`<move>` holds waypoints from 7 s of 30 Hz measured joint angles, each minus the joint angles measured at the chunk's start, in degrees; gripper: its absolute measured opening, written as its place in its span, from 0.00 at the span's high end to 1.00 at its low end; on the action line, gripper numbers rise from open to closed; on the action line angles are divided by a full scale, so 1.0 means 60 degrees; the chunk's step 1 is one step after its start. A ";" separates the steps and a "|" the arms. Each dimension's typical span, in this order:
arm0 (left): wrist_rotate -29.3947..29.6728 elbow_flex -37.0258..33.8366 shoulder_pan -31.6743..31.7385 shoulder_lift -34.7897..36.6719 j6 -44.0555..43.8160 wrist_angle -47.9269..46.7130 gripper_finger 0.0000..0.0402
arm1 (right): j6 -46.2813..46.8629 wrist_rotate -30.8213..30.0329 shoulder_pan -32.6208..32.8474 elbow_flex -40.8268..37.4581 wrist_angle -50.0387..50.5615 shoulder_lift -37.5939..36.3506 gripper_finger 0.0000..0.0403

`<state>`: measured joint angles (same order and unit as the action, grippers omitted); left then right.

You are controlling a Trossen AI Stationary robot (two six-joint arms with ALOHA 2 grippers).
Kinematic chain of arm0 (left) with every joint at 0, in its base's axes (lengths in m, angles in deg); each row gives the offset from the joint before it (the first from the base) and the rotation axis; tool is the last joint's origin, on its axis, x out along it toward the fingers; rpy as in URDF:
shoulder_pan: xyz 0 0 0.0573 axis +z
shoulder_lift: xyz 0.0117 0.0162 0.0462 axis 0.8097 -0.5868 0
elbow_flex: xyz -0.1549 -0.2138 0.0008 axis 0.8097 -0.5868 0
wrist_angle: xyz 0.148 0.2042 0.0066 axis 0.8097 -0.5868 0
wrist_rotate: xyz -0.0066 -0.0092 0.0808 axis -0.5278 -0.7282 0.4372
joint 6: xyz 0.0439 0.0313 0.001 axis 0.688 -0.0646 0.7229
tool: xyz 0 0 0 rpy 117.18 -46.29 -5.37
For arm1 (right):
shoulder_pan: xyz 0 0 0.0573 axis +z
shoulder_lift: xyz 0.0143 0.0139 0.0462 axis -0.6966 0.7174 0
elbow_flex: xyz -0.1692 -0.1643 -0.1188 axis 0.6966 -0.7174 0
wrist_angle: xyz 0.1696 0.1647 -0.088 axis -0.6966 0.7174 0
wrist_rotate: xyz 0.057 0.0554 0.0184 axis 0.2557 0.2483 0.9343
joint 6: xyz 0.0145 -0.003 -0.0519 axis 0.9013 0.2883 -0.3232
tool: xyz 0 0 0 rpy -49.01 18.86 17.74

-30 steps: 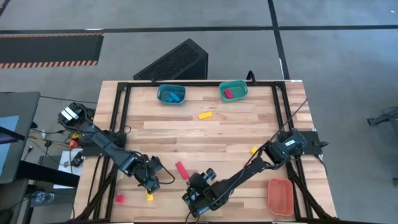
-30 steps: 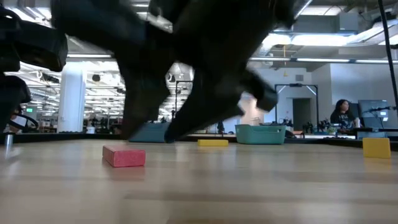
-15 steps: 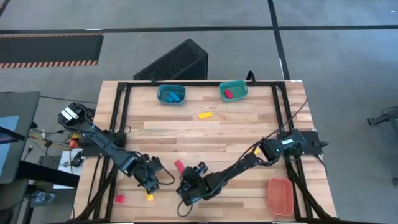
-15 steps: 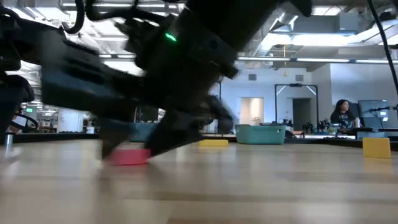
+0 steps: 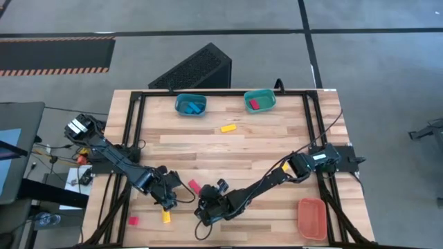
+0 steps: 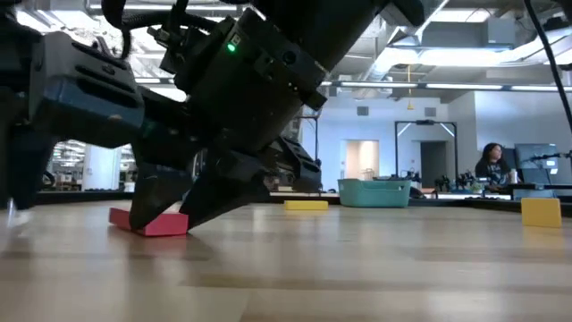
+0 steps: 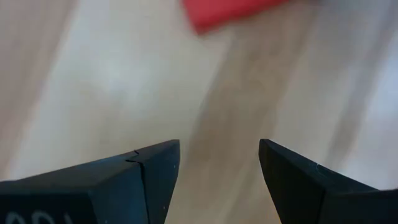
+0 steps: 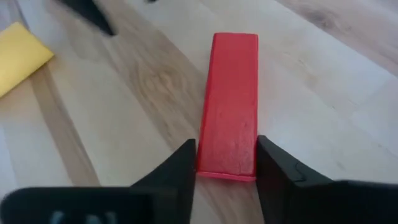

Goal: Sort & place blocks by color
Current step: Put the right red block into the green bin, then put the red block into the green bin

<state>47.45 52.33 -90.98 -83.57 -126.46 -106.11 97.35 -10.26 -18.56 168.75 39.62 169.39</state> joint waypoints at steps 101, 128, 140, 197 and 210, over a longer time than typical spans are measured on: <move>-0.3724 0.1744 0.6812 0.1282 0.7059 -0.4008 0.48 | -0.3797 0.4377 -0.8068 -0.8513 -0.1503 -1.0236 0.34; -0.2609 -0.1107 -0.3462 0.3507 -0.0663 -0.0335 0.48 | 0.0595 0.0904 -0.1446 -0.5423 -0.6426 -0.4743 0.34; -0.1225 -0.1103 -0.6091 0.2547 -0.1476 0.0074 0.48 | -0.0440 0.1381 -0.1707 -0.4508 -0.6083 -0.4587 0.34; 0.1818 0.0536 -0.2247 0.1549 0.3242 -0.2679 0.72 | -0.2566 0.0448 -0.1782 -0.4317 0.0331 -0.8129 0.34; 0.1998 0.0567 0.2748 0.2250 0.7599 0.1419 0.71 | -0.1292 0.2487 -0.3243 -1.0557 -0.4487 -1.0386 0.34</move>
<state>59.44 55.73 -74.49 -70.06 -80.86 -97.59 89.59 4.66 -38.02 105.41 12.70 107.08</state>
